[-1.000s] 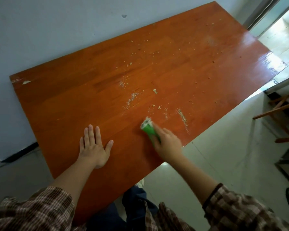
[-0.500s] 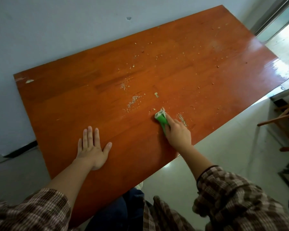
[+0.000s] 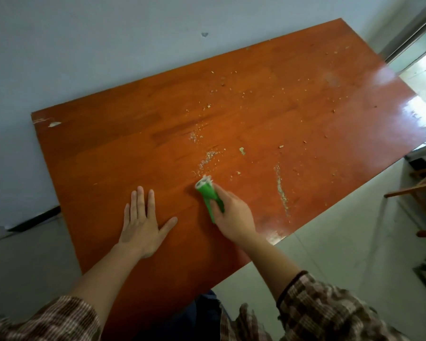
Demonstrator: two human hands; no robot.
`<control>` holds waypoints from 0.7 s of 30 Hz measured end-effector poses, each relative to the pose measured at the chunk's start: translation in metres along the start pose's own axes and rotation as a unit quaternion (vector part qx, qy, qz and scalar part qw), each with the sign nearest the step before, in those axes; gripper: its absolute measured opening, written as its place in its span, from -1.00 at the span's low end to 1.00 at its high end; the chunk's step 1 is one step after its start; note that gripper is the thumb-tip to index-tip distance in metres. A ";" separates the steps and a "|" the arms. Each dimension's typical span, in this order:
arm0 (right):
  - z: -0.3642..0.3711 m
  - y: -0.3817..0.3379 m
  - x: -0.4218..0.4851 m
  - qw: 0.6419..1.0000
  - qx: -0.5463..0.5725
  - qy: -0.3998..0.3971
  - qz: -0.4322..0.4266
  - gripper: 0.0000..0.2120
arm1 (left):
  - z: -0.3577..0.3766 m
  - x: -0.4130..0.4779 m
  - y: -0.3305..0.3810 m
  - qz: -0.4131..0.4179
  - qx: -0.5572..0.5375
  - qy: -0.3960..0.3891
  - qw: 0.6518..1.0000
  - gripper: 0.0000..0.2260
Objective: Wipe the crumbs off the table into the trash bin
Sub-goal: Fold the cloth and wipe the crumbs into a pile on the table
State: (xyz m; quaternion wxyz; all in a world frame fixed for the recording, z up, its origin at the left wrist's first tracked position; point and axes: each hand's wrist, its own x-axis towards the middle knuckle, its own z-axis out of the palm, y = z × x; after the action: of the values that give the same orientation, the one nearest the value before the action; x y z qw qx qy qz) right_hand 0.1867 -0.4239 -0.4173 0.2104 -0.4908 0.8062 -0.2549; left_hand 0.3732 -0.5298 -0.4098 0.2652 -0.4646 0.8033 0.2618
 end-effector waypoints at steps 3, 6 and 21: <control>0.028 -0.036 0.015 0.997 -0.023 -0.039 -0.069 -0.56 | -0.009 0.008 -0.005 0.013 0.003 0.025 1.000 -0.02; 0.037 -0.044 0.038 0.991 -0.089 -0.065 -0.080 -0.54 | -0.025 0.020 -0.007 0.036 0.014 0.012 0.999 0.13; -0.060 0.077 0.097 0.959 -0.230 0.073 0.148 -0.61 | -0.036 0.044 -0.002 0.051 0.039 -0.051 0.997 0.25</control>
State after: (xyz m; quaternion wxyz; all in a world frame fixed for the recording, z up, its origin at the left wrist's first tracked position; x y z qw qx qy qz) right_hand 0.0572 -0.4685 -0.4264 0.0677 -0.3812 0.9198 -0.0640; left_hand 0.3499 -0.5810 -0.4135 0.3098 -0.3982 0.8212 0.2666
